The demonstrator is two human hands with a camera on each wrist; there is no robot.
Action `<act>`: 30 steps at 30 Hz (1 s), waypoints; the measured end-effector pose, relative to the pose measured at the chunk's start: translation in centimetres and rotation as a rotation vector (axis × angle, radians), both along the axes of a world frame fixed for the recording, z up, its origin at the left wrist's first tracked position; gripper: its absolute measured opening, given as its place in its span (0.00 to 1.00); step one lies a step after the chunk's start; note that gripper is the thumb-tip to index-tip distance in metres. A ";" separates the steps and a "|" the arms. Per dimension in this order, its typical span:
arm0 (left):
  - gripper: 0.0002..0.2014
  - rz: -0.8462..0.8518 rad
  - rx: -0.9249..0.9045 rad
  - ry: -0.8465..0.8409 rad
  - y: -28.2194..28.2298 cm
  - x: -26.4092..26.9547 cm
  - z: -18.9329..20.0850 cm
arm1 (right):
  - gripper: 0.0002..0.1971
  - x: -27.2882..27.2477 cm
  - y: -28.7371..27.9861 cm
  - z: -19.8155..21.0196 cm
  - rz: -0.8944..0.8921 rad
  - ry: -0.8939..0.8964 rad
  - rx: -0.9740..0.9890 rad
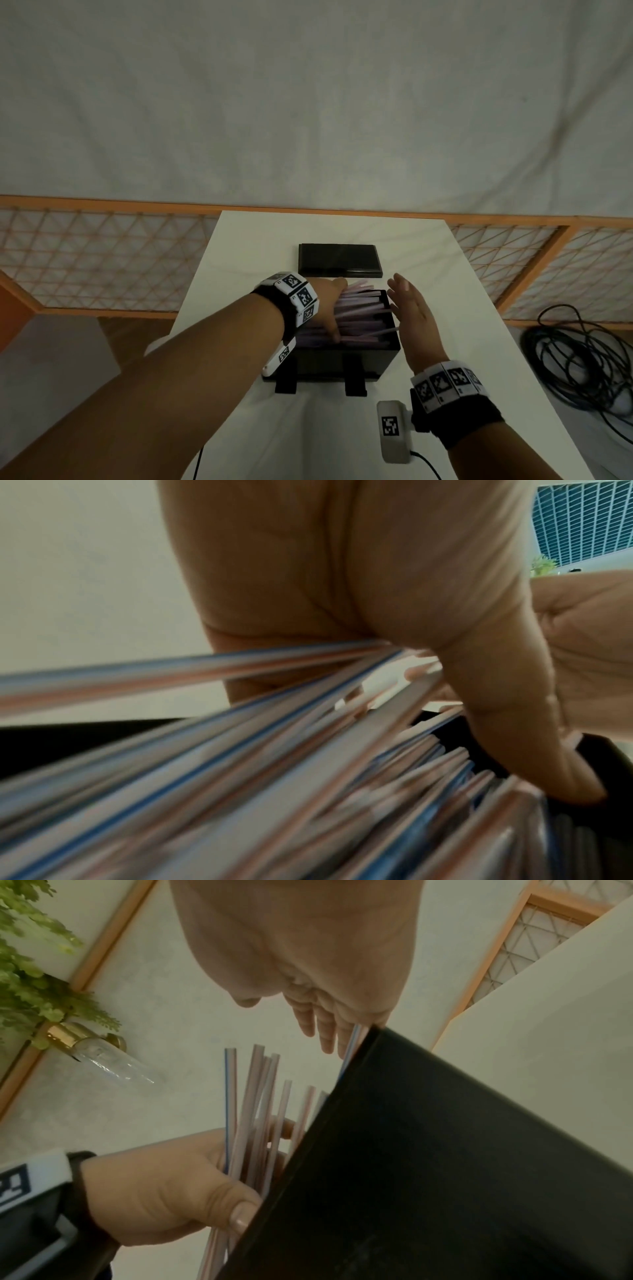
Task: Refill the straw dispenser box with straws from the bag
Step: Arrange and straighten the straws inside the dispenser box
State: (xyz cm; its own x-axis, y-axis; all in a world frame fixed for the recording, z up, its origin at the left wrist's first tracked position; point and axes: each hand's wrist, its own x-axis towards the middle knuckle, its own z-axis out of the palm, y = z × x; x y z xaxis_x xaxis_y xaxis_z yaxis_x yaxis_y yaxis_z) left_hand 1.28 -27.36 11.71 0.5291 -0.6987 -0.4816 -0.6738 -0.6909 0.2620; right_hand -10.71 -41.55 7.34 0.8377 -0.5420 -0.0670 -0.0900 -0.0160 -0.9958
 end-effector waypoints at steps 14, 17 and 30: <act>0.53 0.041 0.012 0.073 0.2 -0.5 1.4 | 0.06 -1.3 1.2 1.9 0.151 -0.239 -0.802; 0.57 0.019 0.022 0.081 0.3 -0.5 1.6 | 0.06 -1.7 2.0 1.8 0.282 -0.258 -0.985; 0.46 0.001 -0.083 0.116 2.5 0.0 2.5 | 0.11 0.4 0.8 1.7 0.338 0.058 -1.250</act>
State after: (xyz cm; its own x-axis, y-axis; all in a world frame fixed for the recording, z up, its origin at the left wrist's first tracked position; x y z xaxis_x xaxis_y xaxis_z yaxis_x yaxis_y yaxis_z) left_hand 1.25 -24.83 14.24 0.4737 -0.7382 -0.4803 -0.6349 -0.6642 0.3947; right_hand -10.35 -40.70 9.06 0.9575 -0.0269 0.2872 0.0583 -0.9571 -0.2840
